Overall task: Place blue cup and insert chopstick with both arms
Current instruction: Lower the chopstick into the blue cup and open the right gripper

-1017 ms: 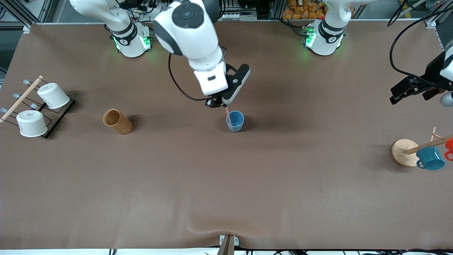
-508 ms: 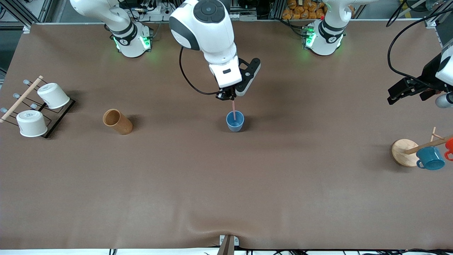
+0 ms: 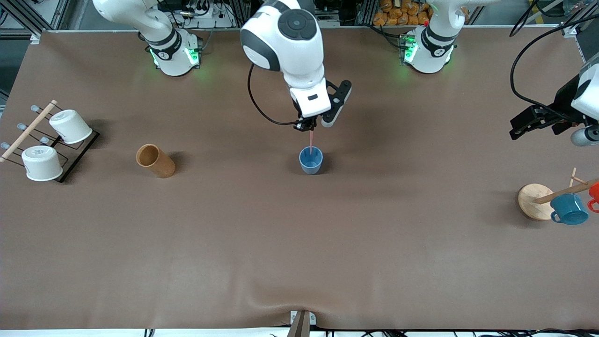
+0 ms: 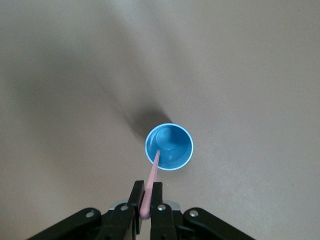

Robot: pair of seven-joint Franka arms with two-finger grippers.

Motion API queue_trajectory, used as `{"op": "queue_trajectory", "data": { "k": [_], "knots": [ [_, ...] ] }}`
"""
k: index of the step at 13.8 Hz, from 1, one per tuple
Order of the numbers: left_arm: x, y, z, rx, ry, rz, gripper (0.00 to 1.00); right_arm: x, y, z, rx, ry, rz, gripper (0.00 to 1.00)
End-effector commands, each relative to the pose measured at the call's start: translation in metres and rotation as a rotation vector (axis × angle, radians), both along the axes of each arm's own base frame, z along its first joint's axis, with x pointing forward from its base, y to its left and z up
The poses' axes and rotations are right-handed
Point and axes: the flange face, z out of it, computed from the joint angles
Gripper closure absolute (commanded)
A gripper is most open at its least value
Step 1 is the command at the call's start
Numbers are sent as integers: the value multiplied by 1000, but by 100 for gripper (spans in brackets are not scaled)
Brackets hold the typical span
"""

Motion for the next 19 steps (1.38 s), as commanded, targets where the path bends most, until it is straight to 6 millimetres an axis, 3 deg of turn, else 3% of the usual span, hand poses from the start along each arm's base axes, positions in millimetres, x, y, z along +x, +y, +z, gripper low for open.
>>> {"op": "queue_trajectory", "data": {
  "k": [1,6,7,8,9,13,17,19],
  "knots": [
    [-3,0,3,-17,8,-20,0,4,6,-16,-23,-23,-9,95],
    [-3,0,3,-17,11,-20,0,13,13,-43,-14,-60,5,89],
    [-3,0,2,-17,13,-20,0,14,13,-48,-23,-63,9,84],
    [-4,-1,2,-17,13,-22,0,14,13,-48,-26,-65,10,57],
    [-4,-1,1,-17,16,-22,0,15,12,-47,-24,-65,8,1],
    [-5,-3,2,-17,19,-26,0,23,3,-30,-11,-73,-14,0],
    [-9,-3,4,-16,33,-26,0,24,-23,27,-20,-83,-52,0],
    [-9,-3,4,-16,33,-26,0,37,-53,51,-48,-78,-99,0]
  ]
}}
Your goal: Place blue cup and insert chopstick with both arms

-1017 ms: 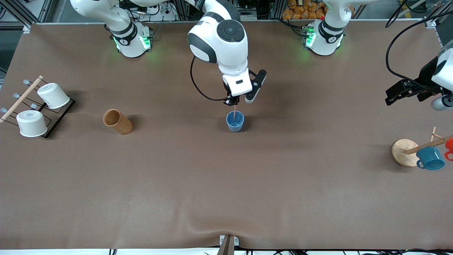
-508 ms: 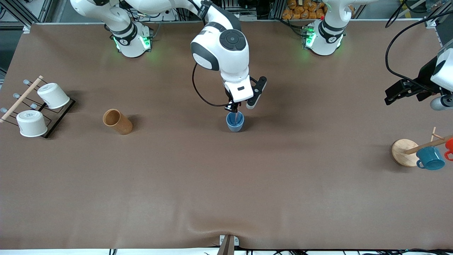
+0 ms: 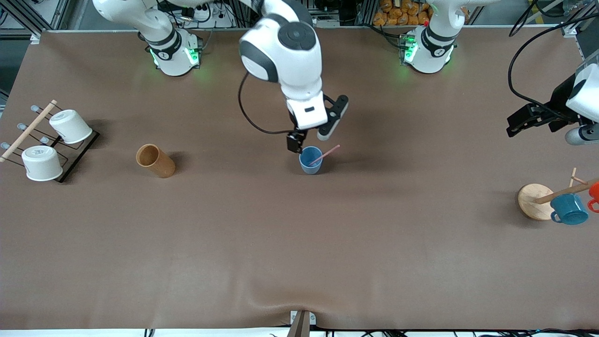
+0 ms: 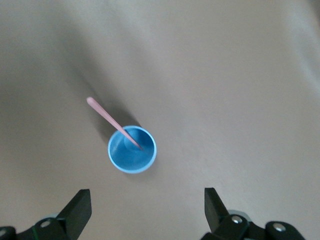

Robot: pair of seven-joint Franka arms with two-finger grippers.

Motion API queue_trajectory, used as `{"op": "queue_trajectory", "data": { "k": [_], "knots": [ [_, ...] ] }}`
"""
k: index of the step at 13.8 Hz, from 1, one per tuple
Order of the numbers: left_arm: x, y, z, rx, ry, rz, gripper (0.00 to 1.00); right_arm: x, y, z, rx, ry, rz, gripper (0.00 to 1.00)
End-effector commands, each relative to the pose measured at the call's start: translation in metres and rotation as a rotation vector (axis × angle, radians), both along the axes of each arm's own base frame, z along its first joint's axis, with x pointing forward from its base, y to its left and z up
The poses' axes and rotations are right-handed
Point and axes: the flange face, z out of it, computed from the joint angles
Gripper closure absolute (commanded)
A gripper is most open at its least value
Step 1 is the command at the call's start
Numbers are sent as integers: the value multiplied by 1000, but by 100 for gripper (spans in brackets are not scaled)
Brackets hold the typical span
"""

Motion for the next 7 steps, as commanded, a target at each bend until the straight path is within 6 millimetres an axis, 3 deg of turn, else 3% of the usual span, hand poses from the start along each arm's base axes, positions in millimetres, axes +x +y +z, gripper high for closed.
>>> {"op": "queue_trajectory", "data": {
  "k": [1,2,5,7],
  "knots": [
    [-6,-1,7,-18,5,-21,0,19,-51,37,-30,-1,-92,0],
    [-6,-1,7,-18,5,-21,0,32,-74,46,-39,2,-134,0],
    [-6,-1,7,-18,5,-21,0,76,-168,69,-73,47,-299,0],
    [-6,-1,7,-18,5,-21,0,89,-227,87,-66,100,-403,0]
  ]
}}
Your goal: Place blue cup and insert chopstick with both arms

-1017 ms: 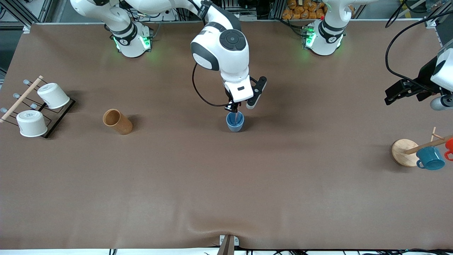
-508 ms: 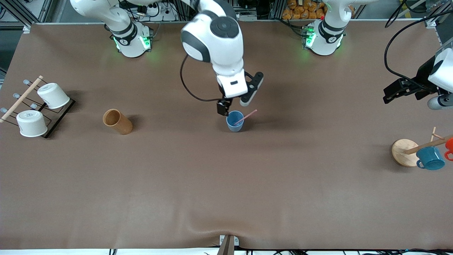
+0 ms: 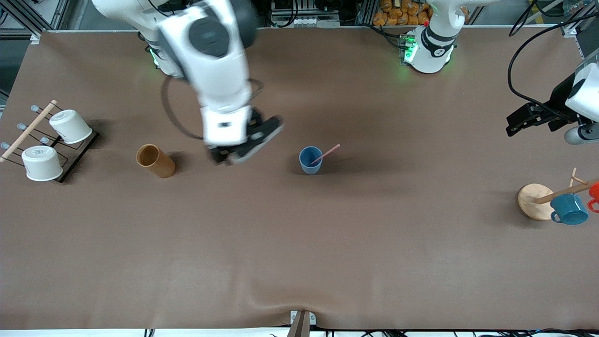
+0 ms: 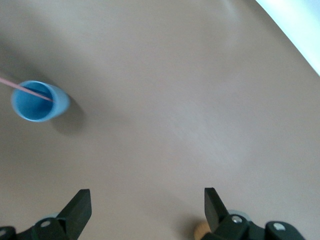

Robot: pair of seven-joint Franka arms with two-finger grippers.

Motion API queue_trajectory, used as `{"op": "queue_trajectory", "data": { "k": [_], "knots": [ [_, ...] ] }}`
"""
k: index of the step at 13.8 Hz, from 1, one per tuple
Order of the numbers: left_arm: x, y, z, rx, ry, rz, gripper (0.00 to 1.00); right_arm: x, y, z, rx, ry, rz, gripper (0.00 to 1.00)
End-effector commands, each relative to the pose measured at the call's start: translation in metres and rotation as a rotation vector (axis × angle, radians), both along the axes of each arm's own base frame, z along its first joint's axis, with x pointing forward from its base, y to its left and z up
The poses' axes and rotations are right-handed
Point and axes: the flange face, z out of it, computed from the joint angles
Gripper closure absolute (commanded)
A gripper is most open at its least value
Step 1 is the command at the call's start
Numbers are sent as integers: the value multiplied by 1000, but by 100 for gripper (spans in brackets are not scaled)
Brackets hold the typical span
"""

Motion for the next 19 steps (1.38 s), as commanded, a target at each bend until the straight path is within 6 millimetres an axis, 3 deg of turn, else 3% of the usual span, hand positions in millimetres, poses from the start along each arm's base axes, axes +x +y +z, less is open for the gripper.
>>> {"op": "queue_trajectory", "data": {
  "k": [1,3,7,9,12,19],
  "knots": [
    [-5,1,6,-18,6,-19,0,1,-76,28,19,50,-141,0],
    [-6,1,5,-17,15,-19,0,2,-145,45,77,122,-276,0],
    [-6,1,5,-17,16,-19,0,-2,-301,83,152,162,-481,0],
    [-7,-1,6,-17,15,-22,0,-20,-353,104,161,165,-552,0],
    [-7,-1,8,-17,9,-25,0,-49,-386,123,161,190,-620,0],
    [-8,1,13,-16,-2,-22,0,-67,-388,138,146,197,-739,0]
  ]
}}
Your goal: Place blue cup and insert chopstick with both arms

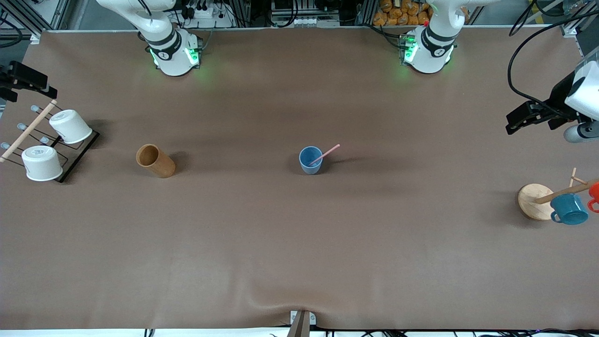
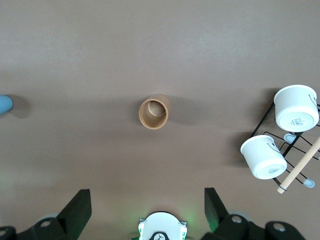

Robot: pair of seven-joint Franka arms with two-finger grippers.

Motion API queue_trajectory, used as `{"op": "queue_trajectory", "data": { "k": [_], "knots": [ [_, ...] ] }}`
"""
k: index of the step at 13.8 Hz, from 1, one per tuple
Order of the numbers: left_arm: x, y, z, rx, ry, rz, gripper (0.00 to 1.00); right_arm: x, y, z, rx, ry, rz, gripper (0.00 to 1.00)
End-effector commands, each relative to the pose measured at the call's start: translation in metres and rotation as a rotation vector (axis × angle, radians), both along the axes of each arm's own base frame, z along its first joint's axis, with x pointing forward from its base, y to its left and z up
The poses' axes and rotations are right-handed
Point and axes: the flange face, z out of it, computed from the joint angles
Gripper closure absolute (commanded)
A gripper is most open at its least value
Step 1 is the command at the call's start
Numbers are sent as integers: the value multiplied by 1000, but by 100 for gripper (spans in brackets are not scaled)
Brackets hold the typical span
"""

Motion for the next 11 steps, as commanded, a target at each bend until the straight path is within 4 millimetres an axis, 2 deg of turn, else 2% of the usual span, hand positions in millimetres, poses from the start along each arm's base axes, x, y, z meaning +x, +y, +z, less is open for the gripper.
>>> {"op": "queue_trajectory", "data": {
  "k": [1,11],
  "knots": [
    [-5,3,11,-17,-8,-18,0,-11,1,4,7,1,-23,0],
    [-6,1,25,-4,-14,-21,0,-7,-2,4,-71,-11,-6,0]
  ]
}}
